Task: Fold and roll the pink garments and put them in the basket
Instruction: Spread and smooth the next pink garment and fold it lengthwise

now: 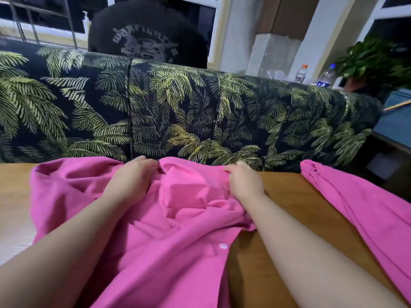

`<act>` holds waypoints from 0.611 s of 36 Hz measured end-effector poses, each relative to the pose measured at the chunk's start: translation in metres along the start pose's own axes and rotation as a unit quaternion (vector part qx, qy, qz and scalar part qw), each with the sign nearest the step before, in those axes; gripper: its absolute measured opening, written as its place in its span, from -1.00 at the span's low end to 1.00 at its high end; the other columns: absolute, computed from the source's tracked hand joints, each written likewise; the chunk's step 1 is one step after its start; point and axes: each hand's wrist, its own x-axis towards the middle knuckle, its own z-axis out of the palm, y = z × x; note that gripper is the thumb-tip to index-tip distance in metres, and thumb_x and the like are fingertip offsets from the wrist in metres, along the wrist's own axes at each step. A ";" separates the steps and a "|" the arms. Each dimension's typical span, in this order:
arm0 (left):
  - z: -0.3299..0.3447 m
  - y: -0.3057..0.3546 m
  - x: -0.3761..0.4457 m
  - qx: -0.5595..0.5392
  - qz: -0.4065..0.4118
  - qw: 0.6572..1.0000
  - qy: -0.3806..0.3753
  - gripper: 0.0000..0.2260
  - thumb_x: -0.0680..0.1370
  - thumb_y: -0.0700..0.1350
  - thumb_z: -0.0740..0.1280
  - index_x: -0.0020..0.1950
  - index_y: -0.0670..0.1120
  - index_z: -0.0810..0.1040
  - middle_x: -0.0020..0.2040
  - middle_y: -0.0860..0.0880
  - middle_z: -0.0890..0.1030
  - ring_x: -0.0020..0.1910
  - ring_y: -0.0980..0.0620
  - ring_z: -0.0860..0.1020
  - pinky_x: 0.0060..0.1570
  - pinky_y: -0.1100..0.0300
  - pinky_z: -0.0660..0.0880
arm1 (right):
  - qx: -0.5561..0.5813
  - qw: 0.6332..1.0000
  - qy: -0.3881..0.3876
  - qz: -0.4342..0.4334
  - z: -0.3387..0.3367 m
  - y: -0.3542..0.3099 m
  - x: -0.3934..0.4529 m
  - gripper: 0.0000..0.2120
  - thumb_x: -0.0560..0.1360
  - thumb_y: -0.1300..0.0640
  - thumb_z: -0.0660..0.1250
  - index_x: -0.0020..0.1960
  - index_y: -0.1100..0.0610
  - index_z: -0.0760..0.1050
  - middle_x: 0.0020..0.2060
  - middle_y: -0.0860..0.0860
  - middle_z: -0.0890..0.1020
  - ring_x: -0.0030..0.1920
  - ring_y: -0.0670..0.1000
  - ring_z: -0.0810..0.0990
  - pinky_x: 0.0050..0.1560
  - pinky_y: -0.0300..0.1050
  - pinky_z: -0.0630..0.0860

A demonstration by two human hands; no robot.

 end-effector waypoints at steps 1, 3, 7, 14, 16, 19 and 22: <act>-0.004 -0.001 -0.003 -0.010 -0.003 1.000 -0.001 -0.63 0.35 0.13 0.23 0.04 0.01 0.60 -0.13 -0.05 0.57 -0.14 -0.12 0.58 -0.12 0.00 0.53 | -0.003 1.000 -0.001 0.016 -0.001 0.009 0.000 -0.63 0.57 0.23 0.10 0.28 -0.02 0.49 0.19 0.04 0.49 0.12 0.15 0.51 -0.08 -0.16 0.31; -0.016 -0.006 -0.014 -0.013 -0.026 1.000 0.011 -0.57 0.38 0.16 0.16 0.13 0.06 0.62 -0.08 -0.04 0.59 -0.12 -0.10 0.60 -0.09 0.02 0.54 | -0.053 0.997 0.008 0.057 -0.010 0.034 -0.001 -0.64 0.55 0.27 0.11 0.23 0.01 0.53 0.11 0.06 0.49 0.06 0.16 0.55 -0.12 -0.13 0.35; -0.035 -0.025 -0.040 0.080 -0.060 0.995 0.023 -0.74 0.52 -0.04 0.23 0.14 0.07 0.62 0.04 -0.06 0.61 -0.01 -0.18 0.61 -0.11 0.00 0.48 | -0.165 0.978 0.026 0.124 -0.037 0.083 -0.019 -0.67 0.57 0.31 0.13 0.21 0.07 0.53 0.09 0.08 0.45 0.02 0.16 0.60 -0.15 -0.07 0.47; -0.037 -0.006 -0.069 0.129 -0.046 0.990 0.008 -0.55 0.48 0.16 0.08 0.13 0.00 0.62 0.03 -0.14 0.56 -0.06 -0.23 0.56 -0.10 -0.10 0.48 | -0.160 0.975 0.105 0.108 -0.032 0.090 -0.058 -0.64 0.58 0.15 0.17 0.36 0.04 0.43 0.18 0.13 0.46 0.19 0.17 0.39 0.12 0.06 0.35; -0.036 0.009 -0.083 0.089 -0.008 0.996 -0.003 -0.52 0.50 0.26 0.06 0.20 0.06 0.58 0.15 -0.05 0.55 0.09 -0.14 0.53 0.06 -0.11 0.42 | -0.139 0.976 0.143 0.085 -0.032 0.079 -0.075 -0.69 0.47 0.16 0.35 0.20 0.11 0.55 0.12 0.15 0.53 0.12 0.20 0.43 0.07 0.12 0.37; -0.037 0.036 -0.109 0.018 0.093 0.995 -0.034 -0.51 0.58 0.31 -0.01 0.06 0.09 0.62 0.07 0.07 0.58 0.06 0.03 0.55 0.06 0.06 0.44 | -0.111 0.972 0.203 0.033 -0.033 0.057 -0.113 -0.87 0.41 0.13 0.40 -0.08 0.15 0.63 -0.08 0.14 0.61 -0.08 0.21 0.54 -0.11 0.11 0.47; -0.034 0.059 -0.139 -0.041 0.131 0.990 -0.035 -0.52 0.61 0.27 0.00 0.01 0.06 0.64 0.01 0.11 0.59 0.02 0.11 0.53 0.07 0.12 0.41 | -0.014 0.980 0.189 -0.066 -0.038 0.035 -0.161 -0.69 0.48 -0.01 0.12 -0.22 0.13 0.55 -0.25 0.08 0.56 -0.21 0.18 0.56 -0.23 0.04 0.49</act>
